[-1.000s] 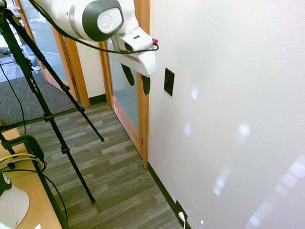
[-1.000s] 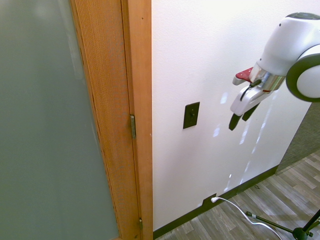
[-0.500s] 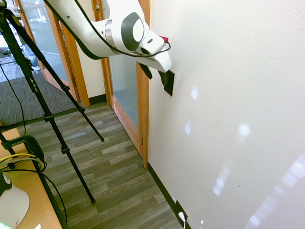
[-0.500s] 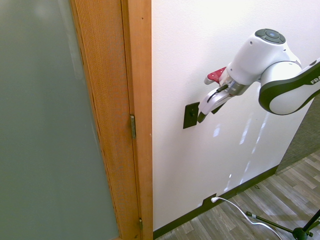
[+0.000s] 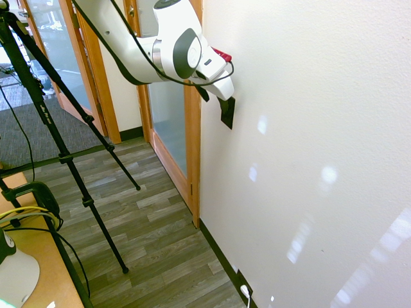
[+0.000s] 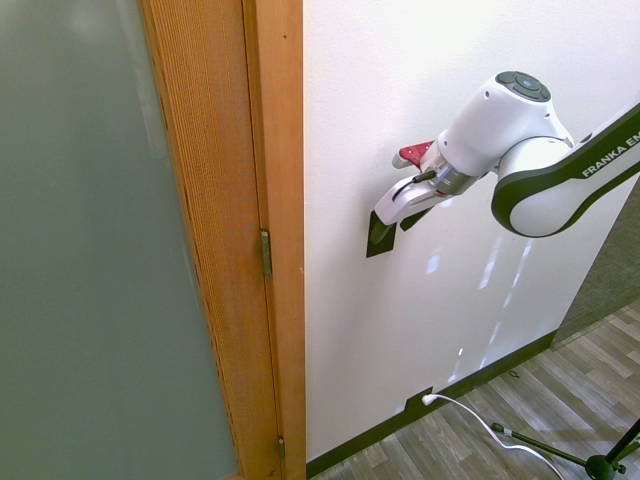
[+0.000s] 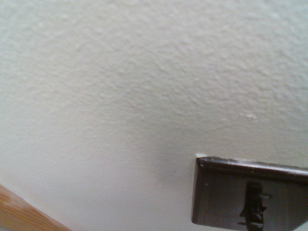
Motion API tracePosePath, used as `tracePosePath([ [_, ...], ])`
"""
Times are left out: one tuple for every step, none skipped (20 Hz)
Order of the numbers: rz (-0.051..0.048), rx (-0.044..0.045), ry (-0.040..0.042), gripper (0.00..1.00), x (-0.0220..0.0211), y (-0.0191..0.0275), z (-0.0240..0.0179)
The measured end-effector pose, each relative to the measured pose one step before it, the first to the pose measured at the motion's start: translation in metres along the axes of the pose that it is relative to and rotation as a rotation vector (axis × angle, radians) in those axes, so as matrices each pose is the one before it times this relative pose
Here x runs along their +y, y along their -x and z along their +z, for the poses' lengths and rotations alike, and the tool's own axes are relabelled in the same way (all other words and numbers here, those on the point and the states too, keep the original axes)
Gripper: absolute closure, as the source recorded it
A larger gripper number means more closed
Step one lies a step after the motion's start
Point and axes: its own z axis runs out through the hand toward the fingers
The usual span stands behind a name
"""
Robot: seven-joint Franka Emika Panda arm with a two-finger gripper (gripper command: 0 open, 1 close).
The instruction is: Turn off the light
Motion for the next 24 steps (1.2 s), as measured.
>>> tracePosePath([
  [0.01662, -0.00036, -0.00095, 1.0, -0.00028, -0.0037, 0.00241],
  [0.01233, 0.0023, -0.00234, 1.0, 0.00009, -0.00455, 0.00196],
  [0.00955, 0.00318, -0.00526, 1.0, 0.00088, -0.00406, 0.00123],
  [0.00682, 0.00052, -0.00149, 1.0, 0.00201, -0.00202, 0.0014],
  [0.00431, 0.0002, -0.00131, 1.0, 0.00125, -0.00086, 0.00086],
  [0.00377, 0.00084, 0.00071, 1.0, 0.00108, -0.00123, 0.0004],
  [0.00349, -0.00038, 0.00159, 1.0, 0.0009, -0.0007, 0.00088],
  [0.00339, -0.00015, 0.00193, 1.0, 0.00104, -0.00104, 0.00132],
  [0.00408, -0.00067, 0.00263, 1.0, 0.00135, -0.00074, 0.00139],
  [0.00343, -0.00096, 0.00252, 1.0, 0.0011, -0.00057, 0.00191],
  [0.00266, -0.00114, 0.00209, 1.0, 0.00093, -0.00031, 0.00198],
  [0.00388, 0.00001, 0.00111, 1.0, 0.00094, -0.00052, 0.00114],
  [0.00329, 0.00121, 0.0009, 1.0, 0.00071, -0.00079, 0.00041],
  [0.00281, 0.00246, 0.0017, 1.0, 0.00063, -0.00085, 0.00026],
  [0.00205, 0.00281, 0.00185, 1.0, 0.0004, -0.00032, 0.00025],
  [0.00139, 0.00235, 0.00091, 1.0, 0.00019, -0.00008, 0.0002],
  [0.00013, 0.00121, -0.00177, 1.0, -0.00038, 0.00061, 0.0001],
  [-0.00018, 0.00084, -0.00339, 1.0, -0.00085, 0.00101, -0.00005],
  [-0.00106, 0.00062, -0.00151, 1.0, -0.00144, 0.00119, 0.0],
  [-0.00072, 0.00156, 0.00027, 1.0, -0.0018, 0.00115, 0.00027],
  [-0.00082, 0.0019, 0.00402, 1.0, -0.00191, 0.00052, 0.00047],
  [0.0002, 0.00178, 0.00705, 1.0, -0.00159, 0.00049, 0.00015],
  [0.00197, 0.00093, 0.00693, 1.0, -0.0009, 0.00041, 0.00035],
  [0.00149, -0.00022, 0.00739, 1.0, -0.0009, -0.00007, 0.00084],
])
